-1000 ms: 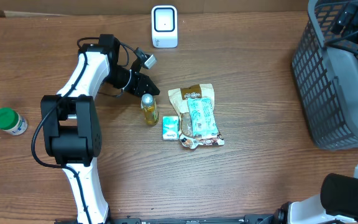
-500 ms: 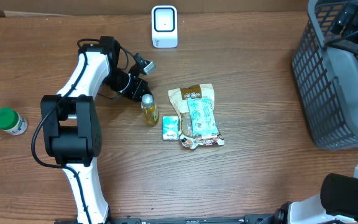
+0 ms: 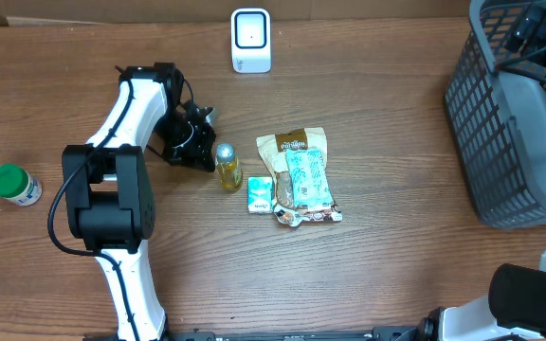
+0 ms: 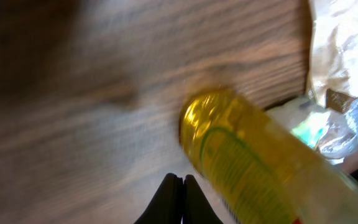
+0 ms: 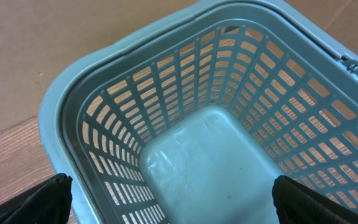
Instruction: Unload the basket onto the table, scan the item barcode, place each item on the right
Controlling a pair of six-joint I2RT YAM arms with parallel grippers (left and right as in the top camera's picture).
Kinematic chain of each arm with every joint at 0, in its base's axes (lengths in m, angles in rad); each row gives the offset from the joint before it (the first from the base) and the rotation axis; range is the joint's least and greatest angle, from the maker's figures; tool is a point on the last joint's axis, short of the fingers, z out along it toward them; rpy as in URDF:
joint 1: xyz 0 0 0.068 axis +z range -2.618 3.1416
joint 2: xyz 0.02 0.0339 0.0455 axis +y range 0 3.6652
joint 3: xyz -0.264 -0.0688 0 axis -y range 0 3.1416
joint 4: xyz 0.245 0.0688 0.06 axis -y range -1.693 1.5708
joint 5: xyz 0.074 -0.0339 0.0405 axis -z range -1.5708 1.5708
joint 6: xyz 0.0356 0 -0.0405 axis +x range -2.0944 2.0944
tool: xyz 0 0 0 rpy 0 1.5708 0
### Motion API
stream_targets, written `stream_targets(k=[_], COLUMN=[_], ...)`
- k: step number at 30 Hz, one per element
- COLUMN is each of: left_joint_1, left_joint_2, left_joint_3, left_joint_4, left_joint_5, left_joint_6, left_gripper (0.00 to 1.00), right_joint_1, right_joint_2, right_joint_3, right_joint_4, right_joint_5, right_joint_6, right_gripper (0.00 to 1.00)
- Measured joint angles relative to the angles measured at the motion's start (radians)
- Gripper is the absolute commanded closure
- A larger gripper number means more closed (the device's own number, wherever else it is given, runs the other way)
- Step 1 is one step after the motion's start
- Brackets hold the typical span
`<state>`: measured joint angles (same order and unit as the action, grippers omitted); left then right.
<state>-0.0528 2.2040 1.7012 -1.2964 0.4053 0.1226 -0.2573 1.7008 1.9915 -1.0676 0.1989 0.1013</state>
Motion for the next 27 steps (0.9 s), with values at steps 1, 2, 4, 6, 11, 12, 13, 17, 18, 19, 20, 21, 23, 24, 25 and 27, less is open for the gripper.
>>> stream_targets(k=[1, 2, 4, 6, 11, 12, 13, 17, 18, 19, 20, 21, 23, 24, 25, 27], left_joint_1=[0.0, 0.0, 0.0, 0.0, 0.0, 0.0, 0.0, 0.0, 0.0, 0.0, 0.0, 0.0, 0.0, 0.0, 0.0, 0.0], left_joint_2=[0.0, 0.0, 0.0, 0.0, 0.0, 0.0, 0.0, 0.0, 0.0, 0.0, 0.0, 0.0, 0.0, 0.0, 0.0, 0.0], left_joint_3=[0.0, -0.001, -0.011, -0.029, -0.12, -0.139, -0.156, -0.192, -0.197, -0.2, -0.202, -0.203, -0.203, -0.203, -0.203, -0.203], left_joint_4=[-0.011, -0.02, -0.02, -0.014, 0.047, 0.059, 0.066, 0.08, 0.088, 0.094, 0.098, 0.1, 0.101, 0.103, 0.105, 0.108], left_joint_5=[-0.003, -0.004, -0.008, -0.011, 0.003, 0.019, 0.039, 0.105, 0.119, 0.128, 0.137, 0.145, 0.154, 0.162, 0.166, 0.179], left_joint_6=[-0.018, -0.035, -0.07, -0.1, -0.169, -0.177, -0.185, -0.209, -0.217, -0.222, -0.229, -0.235, -0.252, -0.259, -0.264, -0.274], left_gripper=[0.96, 0.95, 0.96, 0.96, 0.96, 0.96, 0.96, 0.96, 0.96, 0.96, 0.95, 0.96, 0.96, 0.96, 0.96, 0.96], right_joint_1=[0.0, 0.0, 0.0, 0.0, 0.0, 0.0, 0.0, 0.0, 0.0, 0.0, 0.0, 0.0, 0.0, 0.0, 0.0, 0.0], right_joint_2=[0.0, 0.0, 0.0, 0.0, 0.0, 0.0, 0.0, 0.0, 0.0, 0.0, 0.0, 0.0, 0.0, 0.0, 0.0, 0.0], right_joint_3=[0.0, 0.0, 0.0, 0.0, 0.0, 0.0, 0.0, 0.0, 0.0, 0.0, 0.0, 0.0, 0.0, 0.0, 0.0, 0.0], right_joint_4=[0.0, 0.0, 0.0, 0.0, 0.0, 0.0, 0.0, 0.0, 0.0, 0.0, 0.0, 0.0, 0.0, 0.0, 0.0, 0.0], right_joint_5=[0.0, 0.0, 0.0, 0.0, 0.0, 0.0, 0.0, 0.0, 0.0, 0.0, 0.0, 0.0, 0.0, 0.0, 0.0, 0.0], right_joint_6=[0.0, -0.001, 0.0, 0.0, 0.0, 0.0, 0.0, 0.0, 0.0, 0.0, 0.0, 0.0, 0.0, 0.0, 0.0, 0.0], right_gripper=[0.0, 0.0, 0.0, 0.0, 0.0, 0.0, 0.0, 0.0, 0.0, 0.0, 0.0, 0.0, 0.0, 0.0, 0.0, 0.0])
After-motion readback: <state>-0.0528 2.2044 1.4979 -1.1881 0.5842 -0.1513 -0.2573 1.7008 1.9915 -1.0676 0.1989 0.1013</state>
